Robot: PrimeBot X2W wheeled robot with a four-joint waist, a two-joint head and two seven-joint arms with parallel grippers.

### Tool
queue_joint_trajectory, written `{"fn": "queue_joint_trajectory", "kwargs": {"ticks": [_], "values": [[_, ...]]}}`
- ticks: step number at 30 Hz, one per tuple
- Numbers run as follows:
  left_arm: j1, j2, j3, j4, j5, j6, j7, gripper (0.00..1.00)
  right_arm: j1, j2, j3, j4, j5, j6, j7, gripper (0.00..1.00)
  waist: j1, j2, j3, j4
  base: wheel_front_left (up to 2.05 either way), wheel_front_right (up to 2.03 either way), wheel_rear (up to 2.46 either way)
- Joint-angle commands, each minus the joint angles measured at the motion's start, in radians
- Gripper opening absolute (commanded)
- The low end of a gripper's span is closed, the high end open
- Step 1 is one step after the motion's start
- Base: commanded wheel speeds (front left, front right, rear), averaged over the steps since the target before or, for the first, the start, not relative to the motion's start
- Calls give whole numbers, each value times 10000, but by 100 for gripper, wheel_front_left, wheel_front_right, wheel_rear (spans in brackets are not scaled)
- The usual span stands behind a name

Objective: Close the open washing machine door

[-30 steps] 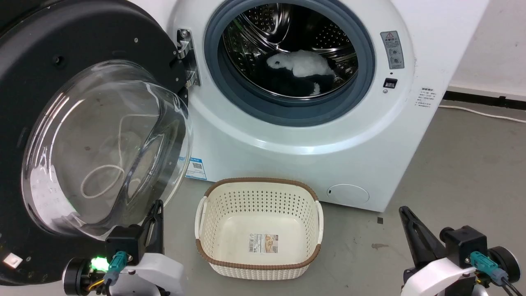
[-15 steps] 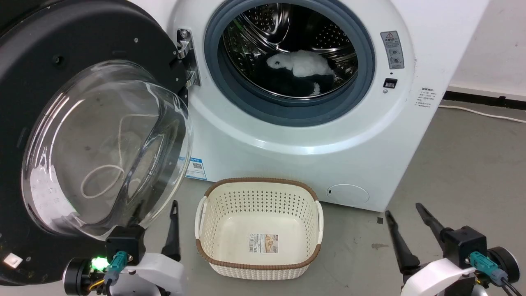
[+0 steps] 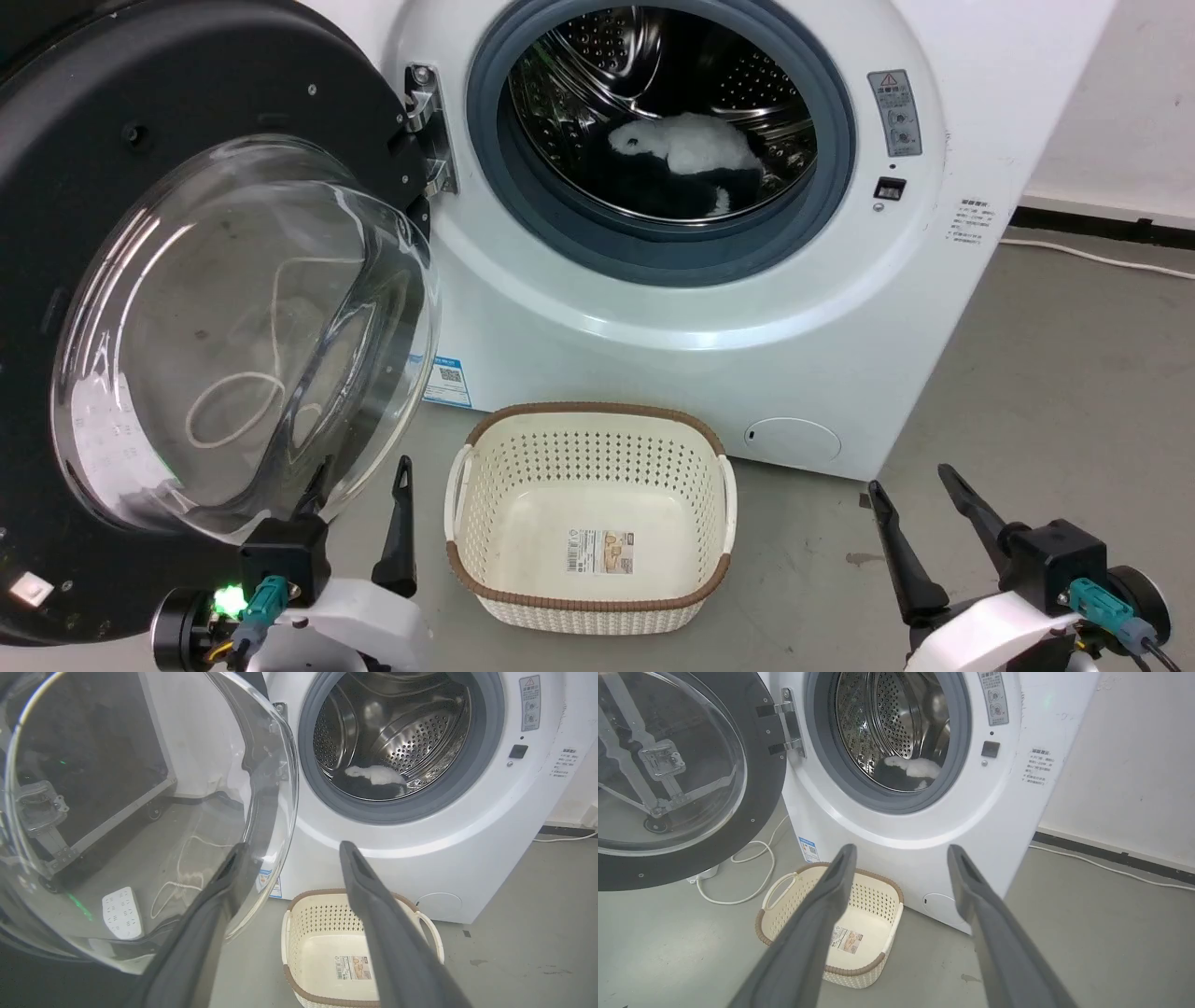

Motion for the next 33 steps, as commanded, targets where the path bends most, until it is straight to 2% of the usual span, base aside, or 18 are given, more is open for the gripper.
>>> {"fn": "queue_joint_trajectory", "kwargs": {"ticks": [1,15,16,17,18,26,33], "values": [[141,3,-4,45,-88,-39,-98,100,144,-1,40,41,134,1,-96,100,0,0,-1,4,0,0,0],[246,5,-51,162,-368,-140,-370,100,276,-1,100,199,511,2,-367,100,0,0,-9,35,0,0,0],[267,4,-61,184,-414,-157,-412,53,300,-1,112,228,573,2,-409,100,0,0,-16,39,0,0,0],[267,4,-61,184,-414,-157,-412,53,300,-1,112,228,573,2,-409,100,0,0,-16,39,0,0,0],[281,4,-74,193,-486,-180,-454,0,324,-1,127,256,636,2,-451,100,0,0,-22,46,0,0,0],[227,1,119,-562,-865,-297,-600,0,420,-2,155,345,867,3,-597,100,0,0,-28,123,0,0,0],[-142,0,1122,-2270,-1717,-244,-747,0,521,-2,151,465,1083,3,-743,100,0,0,-30,349,0,0,0]]}}
